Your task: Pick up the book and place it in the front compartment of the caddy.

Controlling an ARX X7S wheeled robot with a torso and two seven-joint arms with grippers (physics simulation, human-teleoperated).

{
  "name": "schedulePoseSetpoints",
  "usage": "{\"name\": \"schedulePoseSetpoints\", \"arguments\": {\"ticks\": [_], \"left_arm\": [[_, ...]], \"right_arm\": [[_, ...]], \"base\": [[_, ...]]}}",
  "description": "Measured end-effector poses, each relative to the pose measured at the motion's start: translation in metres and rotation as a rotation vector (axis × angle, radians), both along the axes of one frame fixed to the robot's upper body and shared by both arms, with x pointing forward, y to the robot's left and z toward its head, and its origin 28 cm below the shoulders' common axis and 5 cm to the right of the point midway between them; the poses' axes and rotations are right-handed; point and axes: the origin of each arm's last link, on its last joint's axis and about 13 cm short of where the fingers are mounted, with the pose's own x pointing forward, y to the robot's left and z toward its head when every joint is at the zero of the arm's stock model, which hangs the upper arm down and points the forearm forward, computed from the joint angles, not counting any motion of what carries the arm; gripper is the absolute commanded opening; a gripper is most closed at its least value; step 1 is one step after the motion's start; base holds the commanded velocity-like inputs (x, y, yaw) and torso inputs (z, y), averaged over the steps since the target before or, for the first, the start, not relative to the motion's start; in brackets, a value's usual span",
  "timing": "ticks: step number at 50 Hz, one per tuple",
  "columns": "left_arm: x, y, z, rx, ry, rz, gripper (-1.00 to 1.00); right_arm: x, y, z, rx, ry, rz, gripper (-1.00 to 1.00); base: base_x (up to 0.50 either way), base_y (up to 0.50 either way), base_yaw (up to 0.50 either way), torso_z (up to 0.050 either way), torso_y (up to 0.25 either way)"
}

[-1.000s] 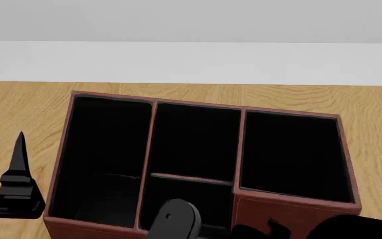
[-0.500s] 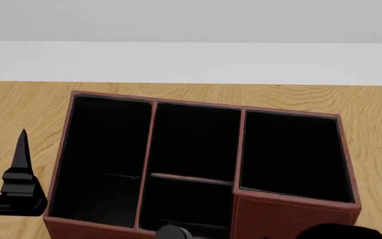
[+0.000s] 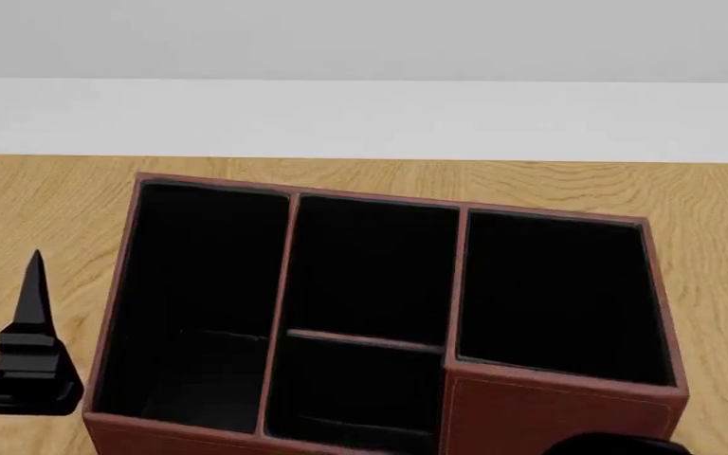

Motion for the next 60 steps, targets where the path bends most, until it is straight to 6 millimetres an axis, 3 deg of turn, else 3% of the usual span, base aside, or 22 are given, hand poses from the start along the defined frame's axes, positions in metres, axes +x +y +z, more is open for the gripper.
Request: {"name": "schedulePoseSetpoints", "arguments": {"ticks": [60], "left_arm": [[-0.001,0.0,0.002,-0.004,-0.005,0.005,1.0]], "right_arm": [[0.027,-0.014,-0.047,-0.019,0.16,-0.049,1.0]], "base": [[0.0,0.0,0.0,0.0,0.0]]}}
